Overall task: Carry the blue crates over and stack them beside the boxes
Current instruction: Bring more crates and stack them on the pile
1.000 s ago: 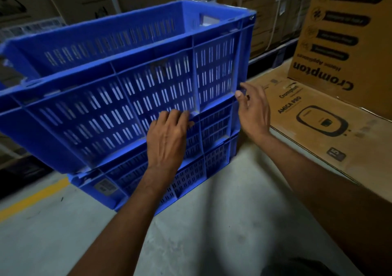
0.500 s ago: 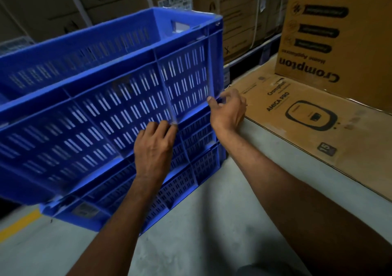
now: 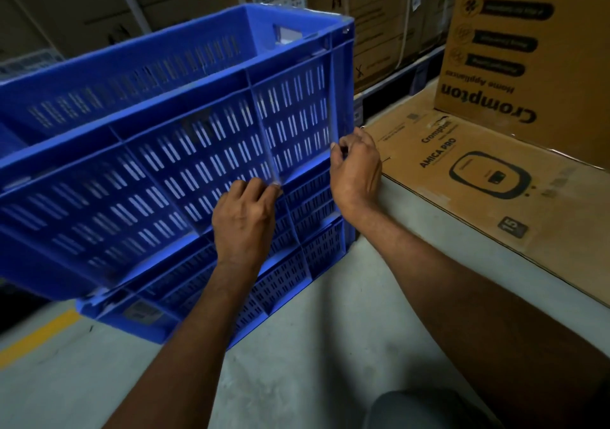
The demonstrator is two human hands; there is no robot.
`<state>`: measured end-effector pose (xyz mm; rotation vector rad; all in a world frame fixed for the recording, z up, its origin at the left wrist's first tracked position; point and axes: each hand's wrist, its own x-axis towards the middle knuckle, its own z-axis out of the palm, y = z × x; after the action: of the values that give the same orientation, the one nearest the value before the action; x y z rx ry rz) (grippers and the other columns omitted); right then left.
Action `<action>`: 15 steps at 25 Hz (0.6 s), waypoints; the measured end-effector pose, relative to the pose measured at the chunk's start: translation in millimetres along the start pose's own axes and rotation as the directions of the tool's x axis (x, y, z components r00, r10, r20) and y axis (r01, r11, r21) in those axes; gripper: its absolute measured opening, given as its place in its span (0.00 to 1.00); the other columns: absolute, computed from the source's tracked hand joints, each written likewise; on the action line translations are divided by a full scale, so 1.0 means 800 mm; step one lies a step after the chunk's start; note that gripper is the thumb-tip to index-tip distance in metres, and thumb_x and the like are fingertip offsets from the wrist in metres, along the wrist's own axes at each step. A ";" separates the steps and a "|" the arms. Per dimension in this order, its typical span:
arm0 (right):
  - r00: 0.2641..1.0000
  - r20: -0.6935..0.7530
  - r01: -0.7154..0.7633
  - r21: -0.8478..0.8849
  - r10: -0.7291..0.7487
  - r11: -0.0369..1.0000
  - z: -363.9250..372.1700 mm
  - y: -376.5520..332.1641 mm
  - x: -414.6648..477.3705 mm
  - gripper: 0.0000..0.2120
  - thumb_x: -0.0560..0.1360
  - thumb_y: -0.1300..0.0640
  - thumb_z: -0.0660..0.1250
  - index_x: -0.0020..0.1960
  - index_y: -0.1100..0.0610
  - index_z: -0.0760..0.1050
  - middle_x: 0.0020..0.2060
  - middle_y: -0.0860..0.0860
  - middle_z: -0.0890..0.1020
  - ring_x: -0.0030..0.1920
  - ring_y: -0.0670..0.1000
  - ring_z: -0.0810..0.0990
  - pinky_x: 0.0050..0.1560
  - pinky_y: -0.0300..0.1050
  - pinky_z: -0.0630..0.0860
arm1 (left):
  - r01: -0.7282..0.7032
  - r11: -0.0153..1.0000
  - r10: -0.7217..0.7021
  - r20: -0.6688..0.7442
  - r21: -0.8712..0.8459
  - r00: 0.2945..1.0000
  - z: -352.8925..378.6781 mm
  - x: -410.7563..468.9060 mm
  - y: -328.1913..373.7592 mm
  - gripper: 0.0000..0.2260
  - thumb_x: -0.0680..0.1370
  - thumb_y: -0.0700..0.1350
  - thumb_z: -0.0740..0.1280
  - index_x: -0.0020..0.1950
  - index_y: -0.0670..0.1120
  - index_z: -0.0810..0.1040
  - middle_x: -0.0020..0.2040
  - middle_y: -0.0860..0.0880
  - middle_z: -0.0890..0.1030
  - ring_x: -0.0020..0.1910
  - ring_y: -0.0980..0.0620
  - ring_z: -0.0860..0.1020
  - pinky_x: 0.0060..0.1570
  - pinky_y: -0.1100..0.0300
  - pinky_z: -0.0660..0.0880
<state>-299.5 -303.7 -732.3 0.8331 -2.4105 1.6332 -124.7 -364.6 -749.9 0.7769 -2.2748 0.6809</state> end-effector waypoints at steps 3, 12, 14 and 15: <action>0.984 -0.021 -0.164 0.259 0.176 0.952 0.011 -0.007 -0.016 0.07 0.76 0.59 0.71 0.49 0.58 0.73 0.55 0.55 0.79 0.54 0.55 0.80 0.57 0.48 0.80 | 0.034 0.999 -0.034 0.031 -0.016 0.999 -0.009 -0.013 -0.004 0.10 0.79 0.40 0.71 0.61 0.46 0.82 0.47 0.48 0.82 0.43 0.48 0.75 0.36 0.57 0.66; 0.863 0.302 -0.489 0.291 0.406 0.822 0.032 -0.027 -0.062 0.15 0.82 0.46 0.61 0.51 0.58 0.75 0.44 0.58 0.81 0.43 0.58 0.81 0.45 0.63 0.80 | 0.140 0.989 -0.141 -0.030 -0.055 0.989 -0.037 -0.073 -0.026 0.12 0.79 0.38 0.69 0.62 0.45 0.81 0.57 0.48 0.83 0.51 0.45 0.78 0.43 0.53 0.71; 0.879 0.343 -0.423 0.235 0.332 0.875 0.032 -0.016 -0.084 0.03 0.83 0.54 0.60 0.54 0.52 0.72 0.46 0.50 0.79 0.48 0.58 0.80 0.49 0.62 0.79 | 0.275 0.956 -0.279 -0.025 -0.102 0.960 -0.034 -0.120 -0.028 0.05 0.80 0.42 0.70 0.56 0.46 0.82 0.56 0.47 0.82 0.50 0.44 0.77 0.41 0.53 0.72; 0.876 0.382 -0.379 0.170 0.293 0.910 0.032 -0.004 -0.091 0.05 0.81 0.59 0.61 0.56 0.51 0.71 0.48 0.49 0.79 0.49 0.56 0.80 0.51 0.60 0.79 | 0.358 0.928 -0.358 0.021 -0.106 0.933 -0.030 -0.147 -0.032 0.05 0.80 0.44 0.71 0.55 0.46 0.82 0.57 0.46 0.81 0.50 0.44 0.77 0.41 0.52 0.73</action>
<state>-230.9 -300.0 -768.4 0.8303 -2.7665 2.1011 -24.5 -326.3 -809.3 1.1027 -2.0713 0.3828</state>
